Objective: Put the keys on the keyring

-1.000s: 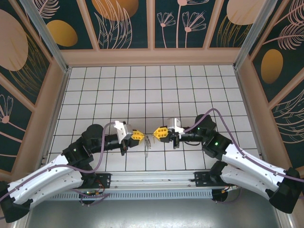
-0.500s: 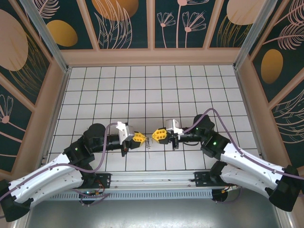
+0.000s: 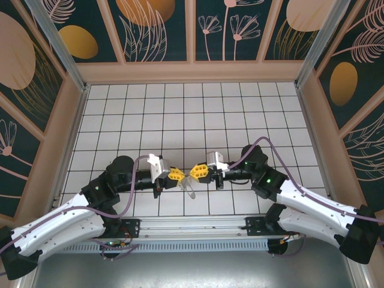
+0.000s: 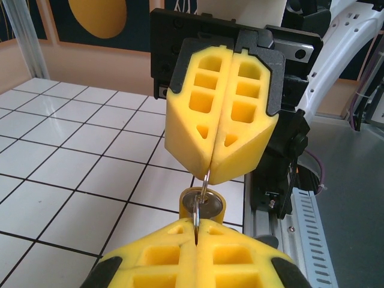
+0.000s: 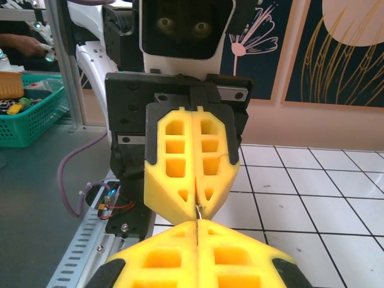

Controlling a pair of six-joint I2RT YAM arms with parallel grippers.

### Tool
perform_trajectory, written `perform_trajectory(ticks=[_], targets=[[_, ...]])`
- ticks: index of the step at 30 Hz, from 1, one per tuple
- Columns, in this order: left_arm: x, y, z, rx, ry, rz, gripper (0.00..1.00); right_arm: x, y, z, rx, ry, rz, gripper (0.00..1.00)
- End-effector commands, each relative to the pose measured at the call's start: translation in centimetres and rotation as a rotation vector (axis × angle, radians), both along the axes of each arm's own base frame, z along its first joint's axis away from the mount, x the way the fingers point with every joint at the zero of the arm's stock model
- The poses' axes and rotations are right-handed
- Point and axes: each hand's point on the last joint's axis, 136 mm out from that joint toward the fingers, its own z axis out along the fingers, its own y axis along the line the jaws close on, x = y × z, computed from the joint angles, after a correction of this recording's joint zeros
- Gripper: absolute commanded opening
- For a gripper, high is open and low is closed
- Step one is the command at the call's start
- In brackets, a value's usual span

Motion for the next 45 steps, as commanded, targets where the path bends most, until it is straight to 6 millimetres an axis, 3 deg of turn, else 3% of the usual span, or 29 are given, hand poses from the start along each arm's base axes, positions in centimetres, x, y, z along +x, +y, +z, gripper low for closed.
perform_trajectory(ticks=[1,31,45], targets=[[-0.3,-0.2,2.8,-0.066,-0.059,-0.023,0.00,0.0,-0.3,1.2,0.041,-0.019,-0.023,0.00],[-0.2,-0.2,2.7,-0.063,-0.057,-0.018,0.00,-0.6,0.4,0.1,0.037,0.016,-0.004,0.00],[-0.4,-0.2,2.9,-0.065,-0.059,-0.025,0.00,0.3,-0.2,0.4,0.041,-0.014,-0.077,0.00]])
